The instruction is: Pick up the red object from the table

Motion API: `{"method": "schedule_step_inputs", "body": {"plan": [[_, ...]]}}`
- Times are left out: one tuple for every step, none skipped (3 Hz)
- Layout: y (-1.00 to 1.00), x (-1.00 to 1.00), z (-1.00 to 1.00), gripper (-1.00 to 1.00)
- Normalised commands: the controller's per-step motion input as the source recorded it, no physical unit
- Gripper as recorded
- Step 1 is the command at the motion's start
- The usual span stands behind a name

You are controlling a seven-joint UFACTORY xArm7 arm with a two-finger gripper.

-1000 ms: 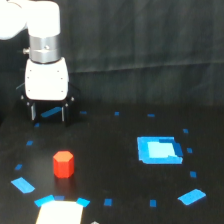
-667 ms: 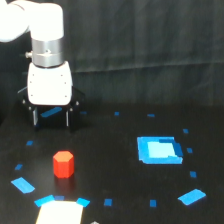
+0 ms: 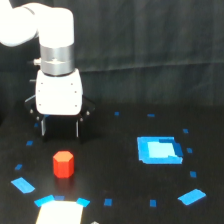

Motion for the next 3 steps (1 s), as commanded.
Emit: {"method": "schedule_step_inputs", "body": {"plan": [[-1.00, 0.16, 0.02, -0.02], [-1.00, 0.22, 0.58, 0.53], [-1.00, 0.08, -0.48, 0.79]]}}
